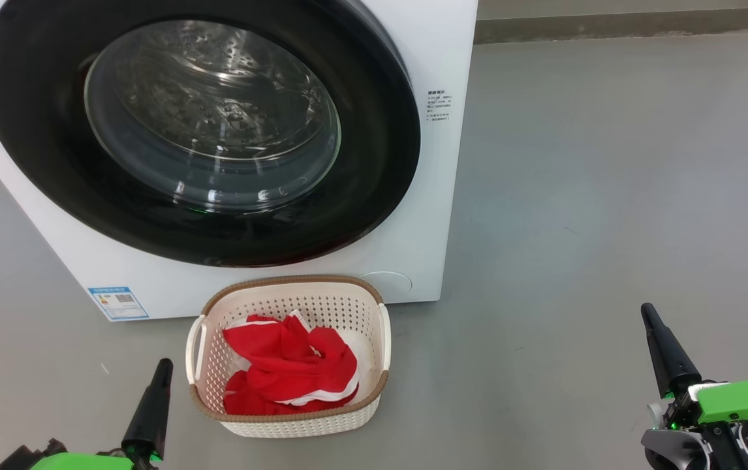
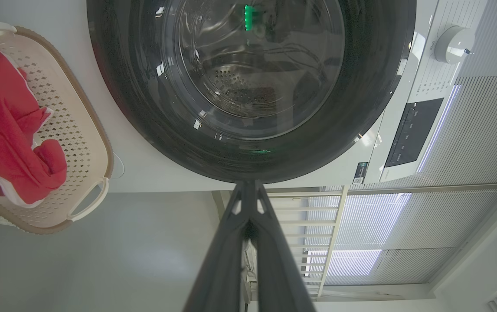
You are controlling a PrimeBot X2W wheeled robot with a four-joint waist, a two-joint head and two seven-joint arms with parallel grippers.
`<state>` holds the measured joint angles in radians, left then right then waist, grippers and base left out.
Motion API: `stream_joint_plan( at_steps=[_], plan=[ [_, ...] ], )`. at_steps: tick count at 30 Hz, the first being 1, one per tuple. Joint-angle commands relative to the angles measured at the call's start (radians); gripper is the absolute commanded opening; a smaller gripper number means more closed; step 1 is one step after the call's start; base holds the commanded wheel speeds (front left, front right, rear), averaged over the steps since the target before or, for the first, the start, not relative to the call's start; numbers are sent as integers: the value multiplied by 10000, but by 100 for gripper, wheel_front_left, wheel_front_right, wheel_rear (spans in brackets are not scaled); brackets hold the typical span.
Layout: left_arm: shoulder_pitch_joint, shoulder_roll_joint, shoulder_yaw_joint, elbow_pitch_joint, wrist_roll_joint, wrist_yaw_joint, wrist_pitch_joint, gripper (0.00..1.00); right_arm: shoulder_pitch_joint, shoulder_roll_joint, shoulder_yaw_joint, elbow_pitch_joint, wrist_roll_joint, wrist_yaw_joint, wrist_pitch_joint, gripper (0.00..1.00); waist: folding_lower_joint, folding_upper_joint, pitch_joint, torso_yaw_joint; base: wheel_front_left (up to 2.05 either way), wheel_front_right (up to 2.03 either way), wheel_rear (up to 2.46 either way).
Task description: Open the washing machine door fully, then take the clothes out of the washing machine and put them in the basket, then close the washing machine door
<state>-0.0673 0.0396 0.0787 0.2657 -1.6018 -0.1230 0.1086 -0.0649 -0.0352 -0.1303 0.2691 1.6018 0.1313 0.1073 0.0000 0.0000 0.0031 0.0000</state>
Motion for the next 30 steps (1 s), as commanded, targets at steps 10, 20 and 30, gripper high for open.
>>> stream_joint_plan(
  at_steps=[10, 20, 30],
  plan=[
    [-408, 106, 350, -205, -69, -77, 46, 0, -430, -150, 167, -244, 70, -6, 58, 0, 0, 0, 0, 0, 0, 0, 0],
    [-408, 106, 350, -205, -69, -77, 46, 0, -430, -150, 167, -244, 70, -6, 58, 0, 0, 0, 0, 0, 0, 0, 0],
    [-408, 106, 350, -205, -69, -77, 45, 0, -430, -150, 167, -244, 70, -6, 58, 0, 0, 0, 0, 0, 0, 0, 0]
  ],
)
